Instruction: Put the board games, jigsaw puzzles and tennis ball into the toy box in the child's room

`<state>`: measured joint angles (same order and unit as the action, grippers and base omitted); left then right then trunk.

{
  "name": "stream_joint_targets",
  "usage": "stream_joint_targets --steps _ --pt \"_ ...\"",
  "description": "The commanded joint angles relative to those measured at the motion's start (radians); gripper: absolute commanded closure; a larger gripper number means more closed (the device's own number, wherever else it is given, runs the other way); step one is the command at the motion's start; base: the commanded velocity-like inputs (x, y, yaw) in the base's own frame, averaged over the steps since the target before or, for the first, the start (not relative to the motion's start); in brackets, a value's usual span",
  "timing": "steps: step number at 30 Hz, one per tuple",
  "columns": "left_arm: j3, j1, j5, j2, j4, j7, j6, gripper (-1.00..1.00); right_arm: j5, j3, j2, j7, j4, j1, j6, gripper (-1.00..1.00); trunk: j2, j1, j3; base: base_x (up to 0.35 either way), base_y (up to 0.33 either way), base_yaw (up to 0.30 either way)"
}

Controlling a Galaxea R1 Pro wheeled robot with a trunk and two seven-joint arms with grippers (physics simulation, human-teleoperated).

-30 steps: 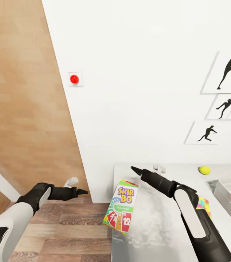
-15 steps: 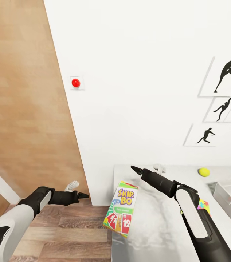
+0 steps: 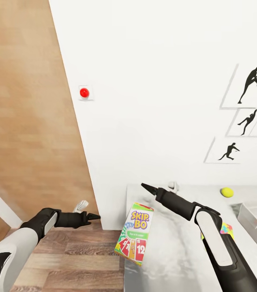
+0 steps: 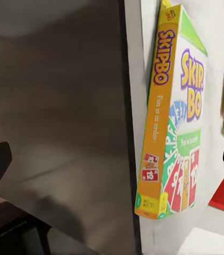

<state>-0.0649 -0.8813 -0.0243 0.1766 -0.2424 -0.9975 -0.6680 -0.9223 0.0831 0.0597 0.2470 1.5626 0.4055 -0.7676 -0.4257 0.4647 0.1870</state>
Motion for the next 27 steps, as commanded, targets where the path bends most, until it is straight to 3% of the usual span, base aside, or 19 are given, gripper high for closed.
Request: stream_joint_targets --steps 1,5,16,27 --pt "-0.004 -0.001 -0.002 0.000 0.000 -0.004 -0.011 -1.00 0.002 0.000 0.000 0.007 0.000 -0.003 -0.004 -1.00 -0.009 0.004 0.005 0.000 0.000 0.000" --pt "-0.004 -0.001 -0.002 0.000 0.000 -0.011 -0.011 -1.00 0.002 -0.006 0.000 0.016 0.000 -0.029 -0.003 -1.00 -0.037 0.020 0.018 0.000 0.000 0.000" --pt "-0.006 -0.001 -0.004 0.000 0.003 -0.016 -0.025 -1.00 0.000 -0.092 -0.001 0.072 0.001 -0.071 -0.003 -1.00 -0.114 0.062 0.052 0.000 0.000 0.000" --pt "-0.008 -0.001 -0.005 0.000 0.004 -0.024 -0.037 -1.00 0.002 -0.160 -0.002 0.235 0.001 -0.093 -0.002 -1.00 -0.191 0.104 0.087 0.000 0.000 0.000"
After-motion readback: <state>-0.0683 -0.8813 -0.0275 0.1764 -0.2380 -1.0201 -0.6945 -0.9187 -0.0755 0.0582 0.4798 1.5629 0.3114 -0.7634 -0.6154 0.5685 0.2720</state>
